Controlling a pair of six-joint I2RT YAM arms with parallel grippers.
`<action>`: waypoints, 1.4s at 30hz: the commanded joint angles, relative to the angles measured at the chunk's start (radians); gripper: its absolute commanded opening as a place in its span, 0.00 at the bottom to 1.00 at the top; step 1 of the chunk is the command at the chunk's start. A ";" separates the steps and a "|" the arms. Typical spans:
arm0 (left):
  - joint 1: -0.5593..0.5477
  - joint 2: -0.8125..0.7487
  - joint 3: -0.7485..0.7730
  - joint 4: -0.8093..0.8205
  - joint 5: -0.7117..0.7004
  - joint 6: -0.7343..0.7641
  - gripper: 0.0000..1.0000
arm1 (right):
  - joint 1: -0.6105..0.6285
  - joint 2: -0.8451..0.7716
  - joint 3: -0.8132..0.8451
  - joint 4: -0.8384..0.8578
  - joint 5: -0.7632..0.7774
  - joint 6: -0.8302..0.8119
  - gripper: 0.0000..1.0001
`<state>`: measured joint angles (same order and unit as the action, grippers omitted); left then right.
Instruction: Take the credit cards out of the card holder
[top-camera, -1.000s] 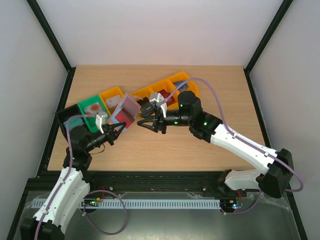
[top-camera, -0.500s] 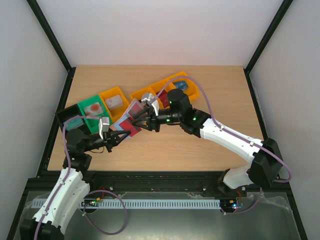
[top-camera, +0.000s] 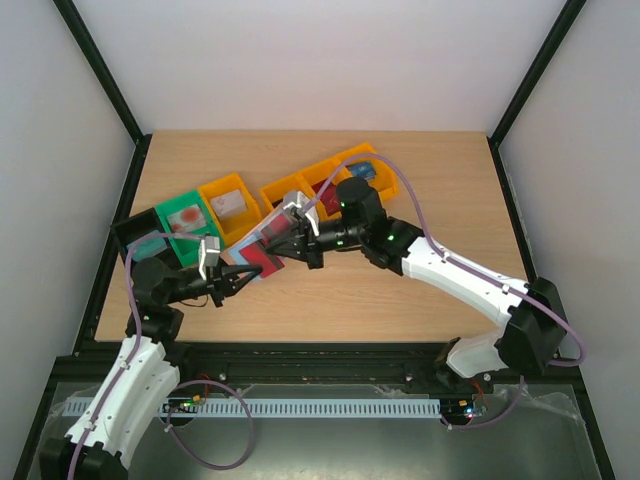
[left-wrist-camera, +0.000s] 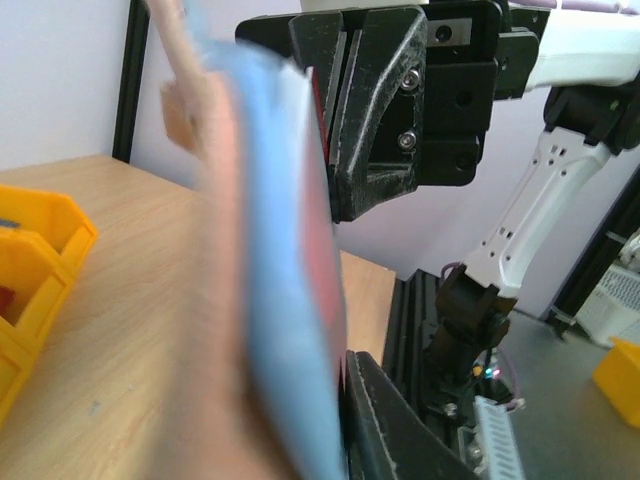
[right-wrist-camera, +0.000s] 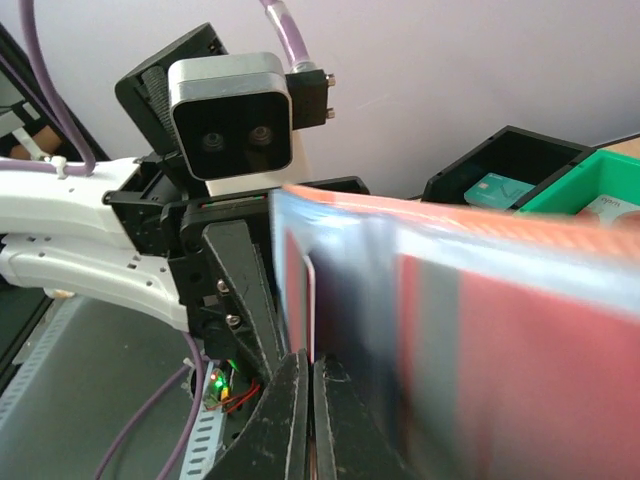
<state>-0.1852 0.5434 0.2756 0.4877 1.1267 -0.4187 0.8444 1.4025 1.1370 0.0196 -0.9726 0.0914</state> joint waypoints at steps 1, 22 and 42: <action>-0.007 -0.011 0.004 0.051 0.030 0.025 0.19 | -0.016 -0.058 -0.019 -0.012 0.014 -0.040 0.02; -0.008 -0.018 -0.005 0.022 -0.026 0.011 0.02 | -0.093 -0.139 -0.052 -0.016 0.098 -0.040 0.02; -0.196 0.326 -0.139 -0.014 -0.350 -0.342 0.02 | -0.240 -0.283 -0.120 -0.017 0.220 -0.001 0.02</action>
<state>-0.3447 0.7738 0.1768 0.4438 0.8822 -0.6334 0.6060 1.1660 1.0267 -0.0036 -0.7586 0.0917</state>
